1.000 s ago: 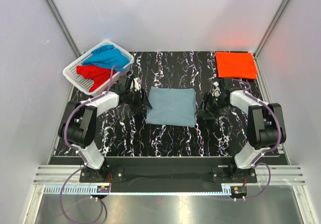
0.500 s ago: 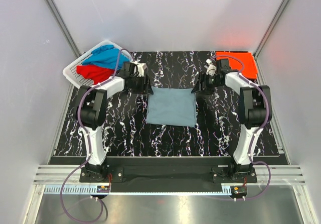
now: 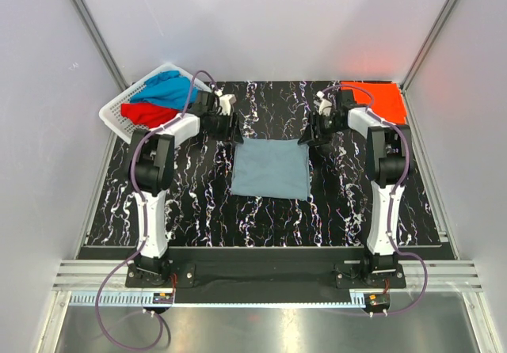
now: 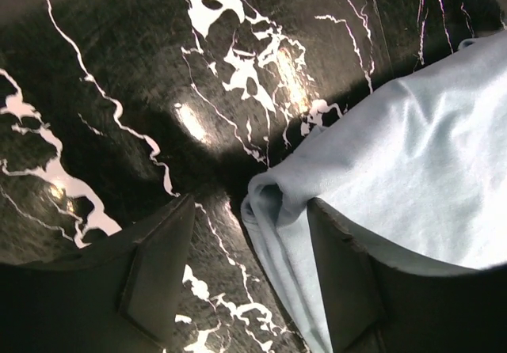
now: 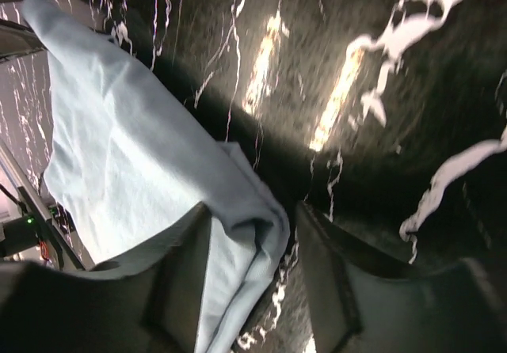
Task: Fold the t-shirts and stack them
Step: Fold the tshirt
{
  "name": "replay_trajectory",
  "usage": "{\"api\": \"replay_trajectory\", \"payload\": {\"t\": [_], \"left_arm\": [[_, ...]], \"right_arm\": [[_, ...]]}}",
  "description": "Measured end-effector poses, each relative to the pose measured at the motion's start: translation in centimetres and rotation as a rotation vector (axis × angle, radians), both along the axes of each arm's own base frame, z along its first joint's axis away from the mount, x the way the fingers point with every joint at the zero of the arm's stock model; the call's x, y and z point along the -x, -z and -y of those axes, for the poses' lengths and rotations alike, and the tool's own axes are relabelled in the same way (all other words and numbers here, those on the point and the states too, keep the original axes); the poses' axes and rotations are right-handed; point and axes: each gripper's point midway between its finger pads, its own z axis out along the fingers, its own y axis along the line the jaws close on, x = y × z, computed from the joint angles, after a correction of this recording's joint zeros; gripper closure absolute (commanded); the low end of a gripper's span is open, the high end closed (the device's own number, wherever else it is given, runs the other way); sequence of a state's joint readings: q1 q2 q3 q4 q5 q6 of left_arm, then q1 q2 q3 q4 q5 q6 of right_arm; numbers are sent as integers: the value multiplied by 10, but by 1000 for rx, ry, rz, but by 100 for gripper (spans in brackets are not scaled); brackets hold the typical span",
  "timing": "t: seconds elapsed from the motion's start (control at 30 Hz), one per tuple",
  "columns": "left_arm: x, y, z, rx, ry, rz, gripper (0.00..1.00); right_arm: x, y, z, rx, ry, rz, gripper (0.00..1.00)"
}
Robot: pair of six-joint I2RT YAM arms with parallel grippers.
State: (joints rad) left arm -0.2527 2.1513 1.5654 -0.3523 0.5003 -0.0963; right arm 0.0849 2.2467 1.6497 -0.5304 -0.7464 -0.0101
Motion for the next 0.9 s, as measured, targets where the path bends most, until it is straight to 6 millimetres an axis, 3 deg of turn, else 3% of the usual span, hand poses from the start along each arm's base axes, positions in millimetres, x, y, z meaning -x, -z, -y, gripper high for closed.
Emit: {"api": "replay_trajectory", "payload": {"t": [0.03,0.1,0.13,0.17,0.2,0.23,0.5,0.57,0.6,0.63,0.73,0.83,0.9], "left_arm": [[-1,1,0,1,3,0,40],[-4,4,1,5,10,-2,46],[-4,6,1,8,13,-5,67],[-4,8,2,12,12,-13,75],[-4,10,3,14,16,-17,84],[-4,11,3,17,15,-24,99],[-10,16,-2,82,-60,-100,100],[-11,15,-3,105,-68,-111,82],[-10,13,-2,121,-73,-120,76],[-11,13,-3,123,-73,-120,76],[-12,9,-4,156,-85,-132,51],[-14,5,-6,176,-98,-145,51],[-16,1,-9,180,-112,-150,52]], "right_arm": [[-4,0,-1,-7,-4,4,50],[-7,2,-2,-12,-9,4,65],[-7,3,-3,-16,-11,-2,71],[-6,4,-4,-21,-13,-7,89],[-6,5,-4,-21,-14,-9,97],[-5,5,-4,-22,-11,-16,100],[-12,7,7,-42,64,-42,100],[-12,7,8,-48,76,-50,94],[-12,6,7,-56,80,-55,79],[-12,6,7,-58,82,-56,73],[-15,3,6,-81,104,-64,49],[-18,-1,10,-86,126,-62,38],[-19,-5,13,-72,145,-62,24]]}}
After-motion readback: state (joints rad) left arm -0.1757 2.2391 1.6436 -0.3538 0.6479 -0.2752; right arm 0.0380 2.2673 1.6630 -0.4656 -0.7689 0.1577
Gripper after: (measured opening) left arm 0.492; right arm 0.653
